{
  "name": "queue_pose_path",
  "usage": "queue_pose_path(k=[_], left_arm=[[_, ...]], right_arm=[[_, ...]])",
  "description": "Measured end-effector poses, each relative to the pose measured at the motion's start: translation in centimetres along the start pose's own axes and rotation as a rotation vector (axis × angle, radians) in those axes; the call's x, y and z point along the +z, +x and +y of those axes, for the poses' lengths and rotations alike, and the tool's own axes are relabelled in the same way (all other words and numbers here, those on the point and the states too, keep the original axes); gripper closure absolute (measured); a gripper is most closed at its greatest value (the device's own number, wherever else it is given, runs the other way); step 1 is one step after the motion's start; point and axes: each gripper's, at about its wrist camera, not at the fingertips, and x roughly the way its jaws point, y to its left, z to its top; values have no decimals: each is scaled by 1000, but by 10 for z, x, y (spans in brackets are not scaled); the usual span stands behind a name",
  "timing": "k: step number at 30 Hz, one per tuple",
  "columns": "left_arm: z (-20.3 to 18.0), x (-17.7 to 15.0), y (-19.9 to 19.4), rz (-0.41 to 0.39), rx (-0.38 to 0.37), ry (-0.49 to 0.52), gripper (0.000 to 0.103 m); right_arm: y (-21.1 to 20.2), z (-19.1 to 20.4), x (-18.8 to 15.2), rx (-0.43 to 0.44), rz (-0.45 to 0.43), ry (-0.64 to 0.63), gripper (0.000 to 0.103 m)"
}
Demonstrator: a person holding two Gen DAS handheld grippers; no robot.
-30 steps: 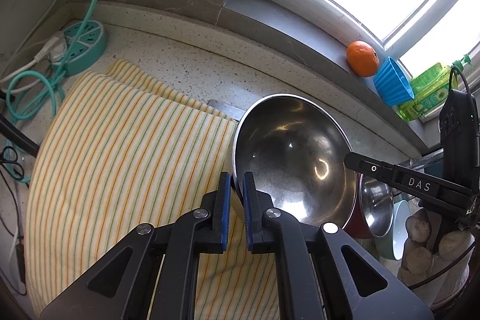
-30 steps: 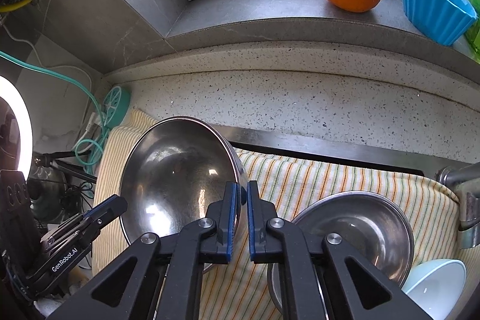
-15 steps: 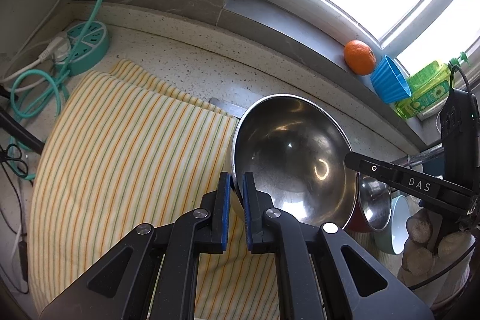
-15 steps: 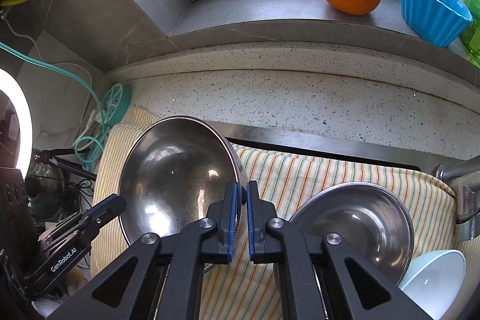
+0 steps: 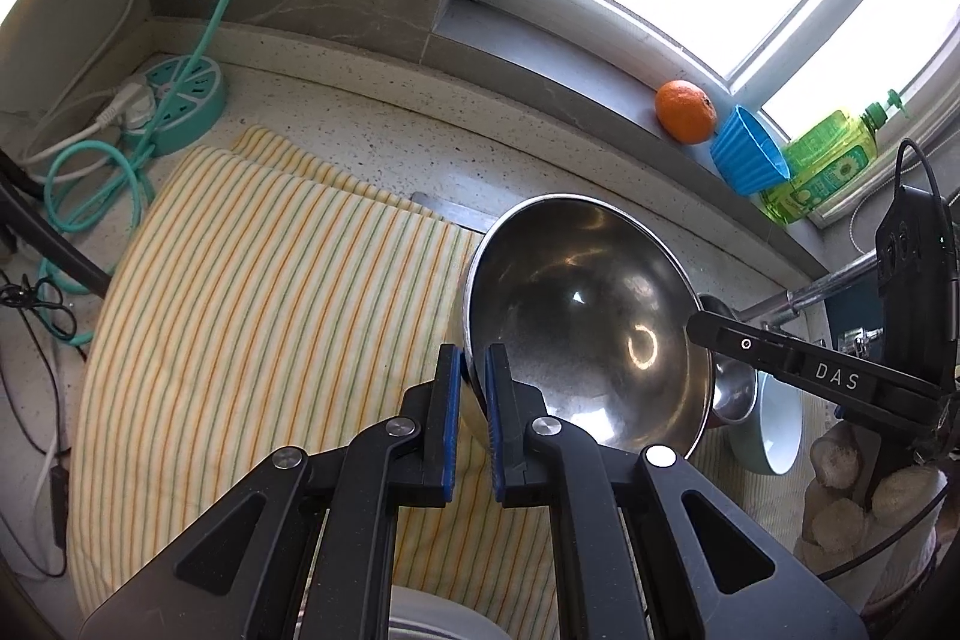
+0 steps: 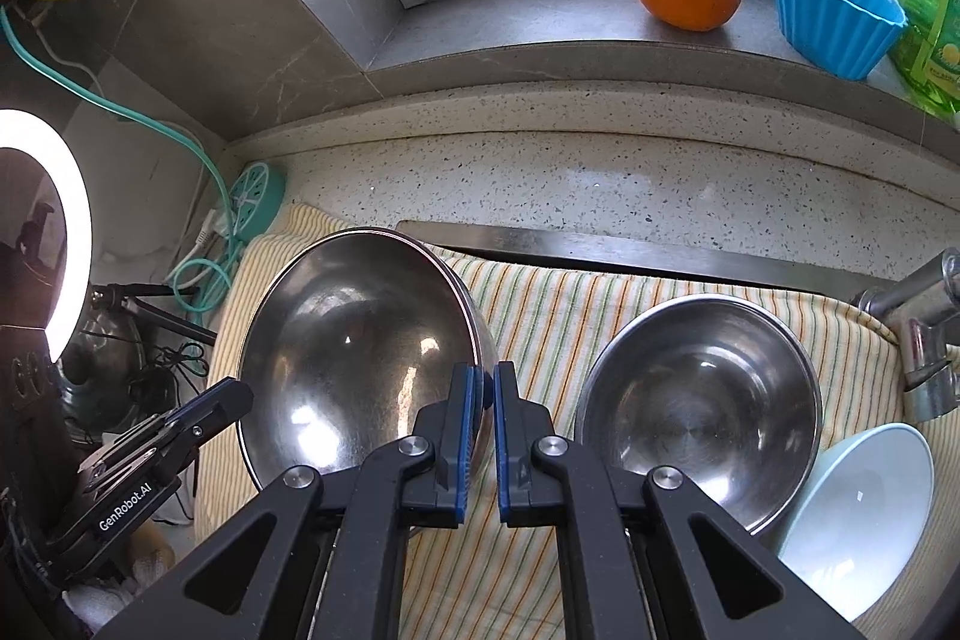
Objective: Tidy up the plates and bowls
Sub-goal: 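Lift the large steel bowl with both grippers and carry it toward the plates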
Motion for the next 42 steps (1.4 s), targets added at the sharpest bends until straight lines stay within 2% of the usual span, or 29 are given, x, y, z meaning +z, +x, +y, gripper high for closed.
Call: queue_pose_path(k=[20,42], left_arm=[[-17,-44,-37,15,-60,75,97],[-59,-88,-37,98,-118,219,97]], right_arm=[[-56,4,-62,-26,-74,31,97],[-75,-36,-156,-64,-58,195,97]])
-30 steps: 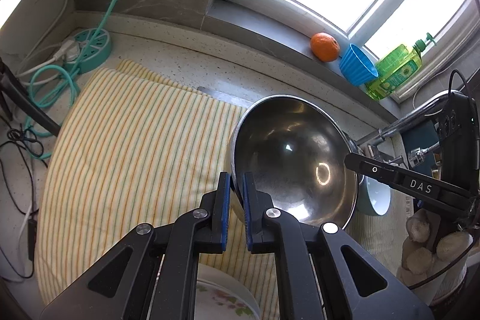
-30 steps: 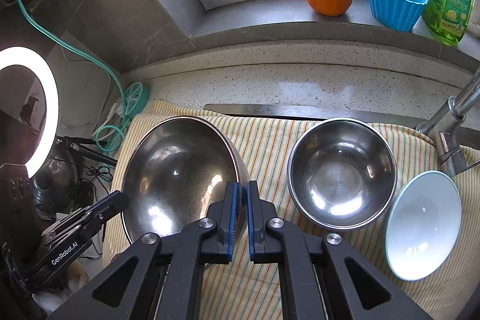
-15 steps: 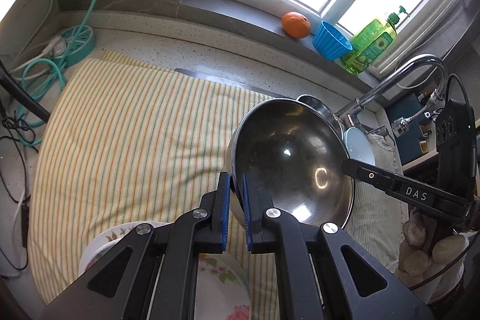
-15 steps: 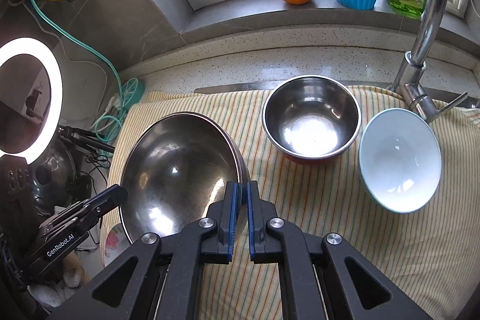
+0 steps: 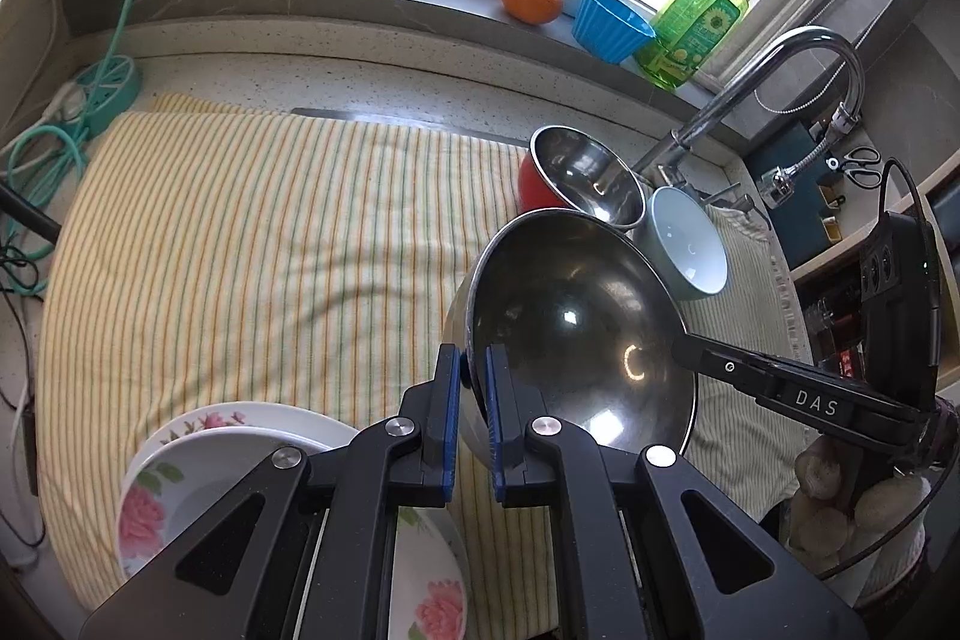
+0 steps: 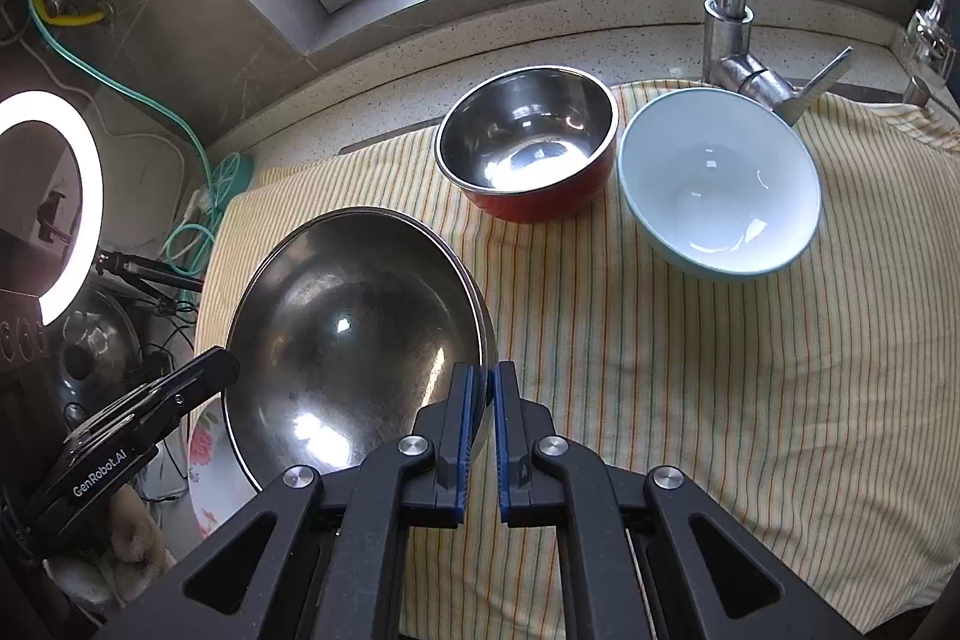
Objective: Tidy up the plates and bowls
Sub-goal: 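Lift the large steel bowl with both grippers and carry it toward the plates, then lower the large steel bowl onto the towel beside the plates and open both grippers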
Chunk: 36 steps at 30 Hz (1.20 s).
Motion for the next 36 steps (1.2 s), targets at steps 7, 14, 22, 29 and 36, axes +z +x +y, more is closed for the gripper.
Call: queue_pose_path(k=[7,14,22,29,36], left_arm=[[-15,-13,8,40,-8,45,97],[-23,-30,16,97,-23,74,96],[-29,-43,23,141,-34,105,96],[-29,-47,27,162,-24,123,96],[-31,-47,27,159,-26,143,96]], right_arm=[[-3,-19,-18,-7,3,57,97],[-7,-35,-33,-22,5,91,97],[-17,-44,-49,-38,3,119,97],[-20,-44,-62,-26,1,149,97],[-21,-48,-76,-20,7,177,97]])
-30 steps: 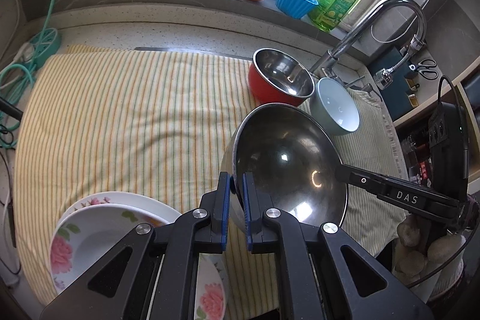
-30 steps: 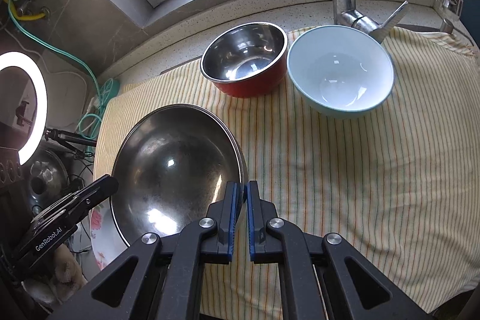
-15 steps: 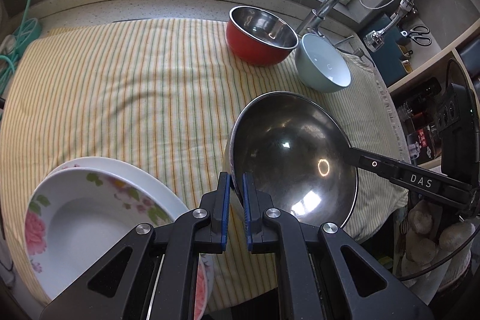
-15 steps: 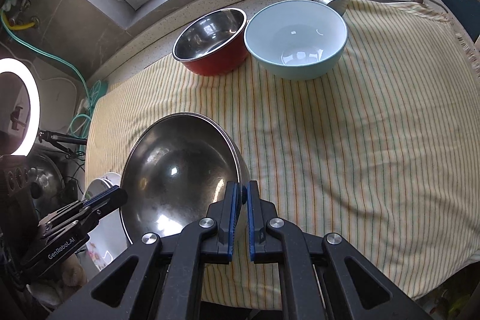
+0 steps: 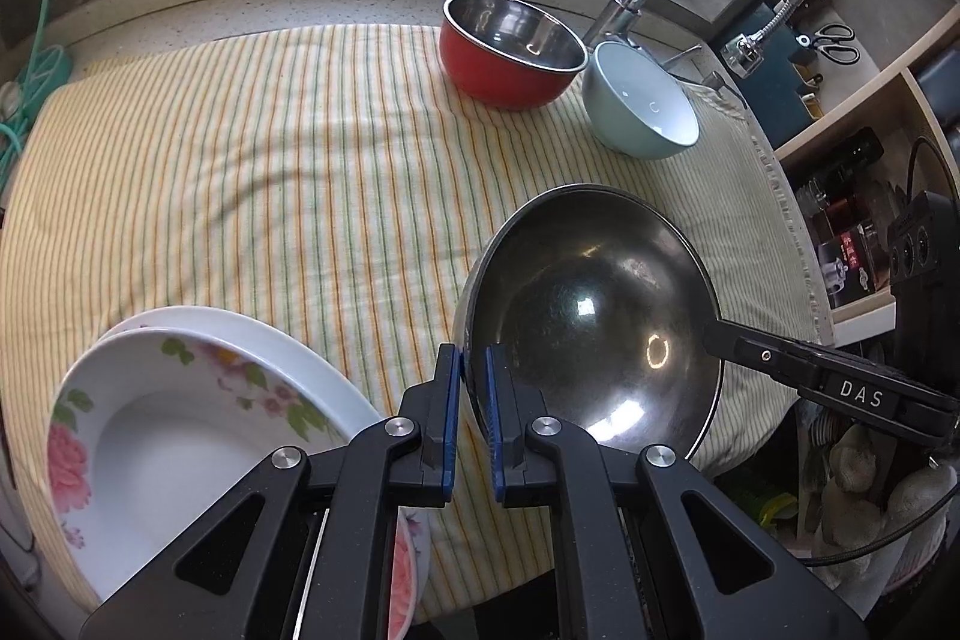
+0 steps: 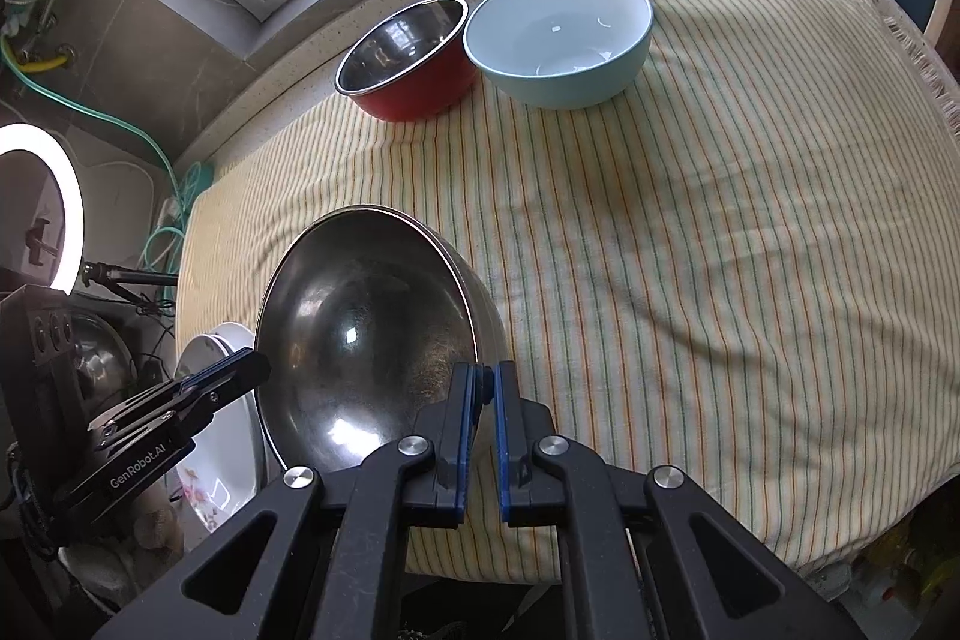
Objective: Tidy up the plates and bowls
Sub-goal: 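Lower the large steel bowl onto the towel beside the plates and open both grippers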
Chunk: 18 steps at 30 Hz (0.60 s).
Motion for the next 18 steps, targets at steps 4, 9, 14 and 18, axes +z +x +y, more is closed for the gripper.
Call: queue_pose_path(k=[4,9,14,18], left_arm=[[1,1,1,-1,5,0,97],[4,1,2,0,11,-1,97],[3,2,2,-1,17,3,97],[4,2,3,1,14,4,97]], right_arm=[[-1,-1,-6,12,4,12,96],[-1,0,-10,30,16,16,96],[-1,2,-10,33,21,17,95],[0,2,-11,41,23,16,95]])
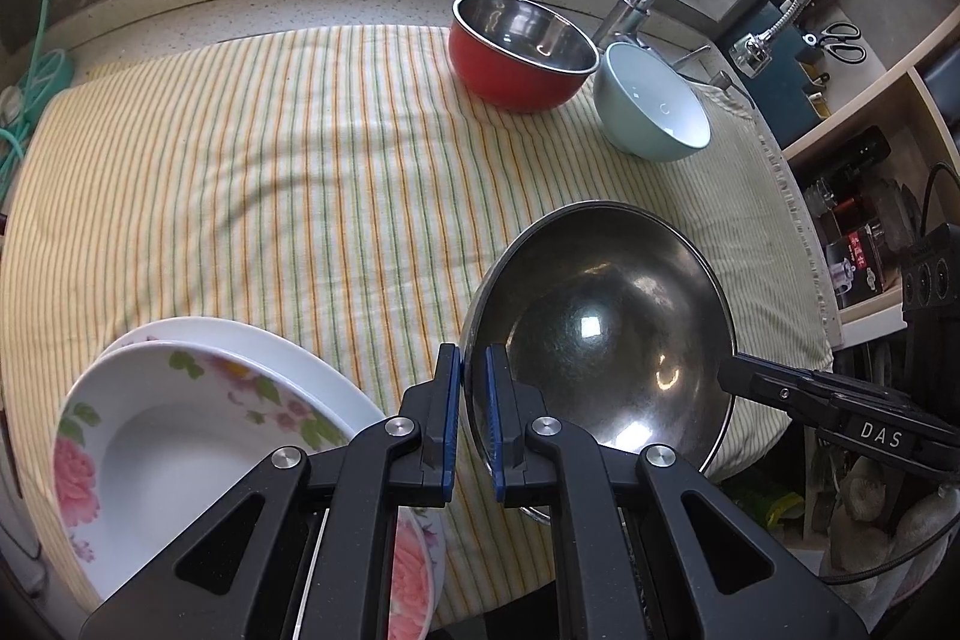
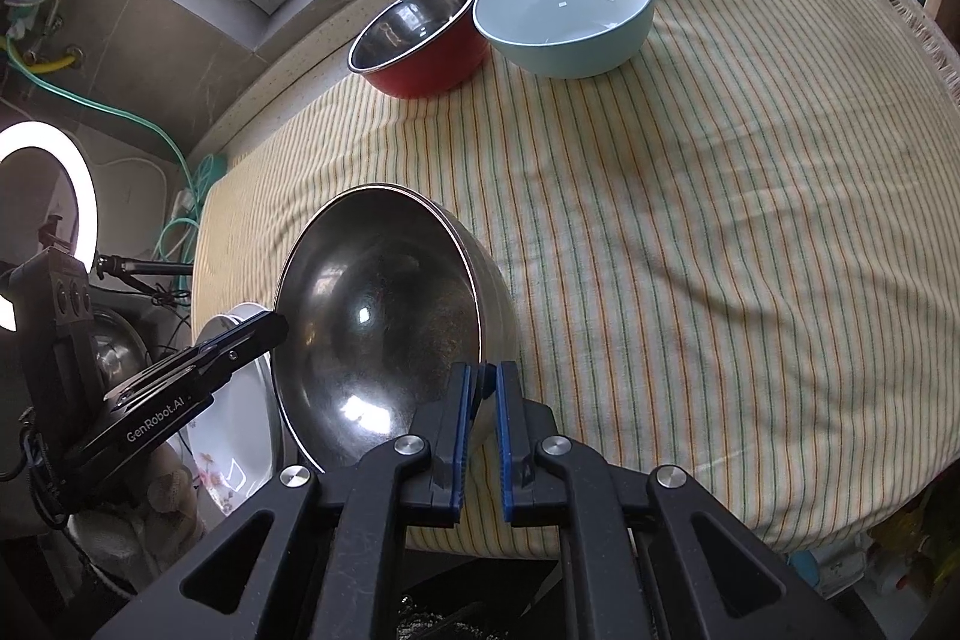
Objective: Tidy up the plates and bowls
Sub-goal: 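Lower the large steel bowl onto the towel beside the plates and open both grippers, then move both open grippers to the red-bottomed steel bowl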
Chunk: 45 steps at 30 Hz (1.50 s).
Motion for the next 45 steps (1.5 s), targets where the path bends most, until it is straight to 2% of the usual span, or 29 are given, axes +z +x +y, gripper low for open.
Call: queue_pose_path(k=[14,19,22,30,35,45], left_arm=[[0,-2,-3,-24,19,-5,96],[0,-1,-7,-35,28,-5,95],[-1,-1,-11,-58,45,5,91],[2,4,-16,-83,42,-12,91],[0,2,-22,-104,49,-4,86],[3,3,-34,-144,49,-21,80]], right_arm=[[-4,-3,0,26,-13,12,93],[-7,0,0,-15,-31,-19,93],[-9,0,1,-35,-40,-26,93],[-18,3,3,-77,-92,-54,79],[-25,6,3,-80,-136,-71,61],[-31,10,2,-70,-189,-78,61]])
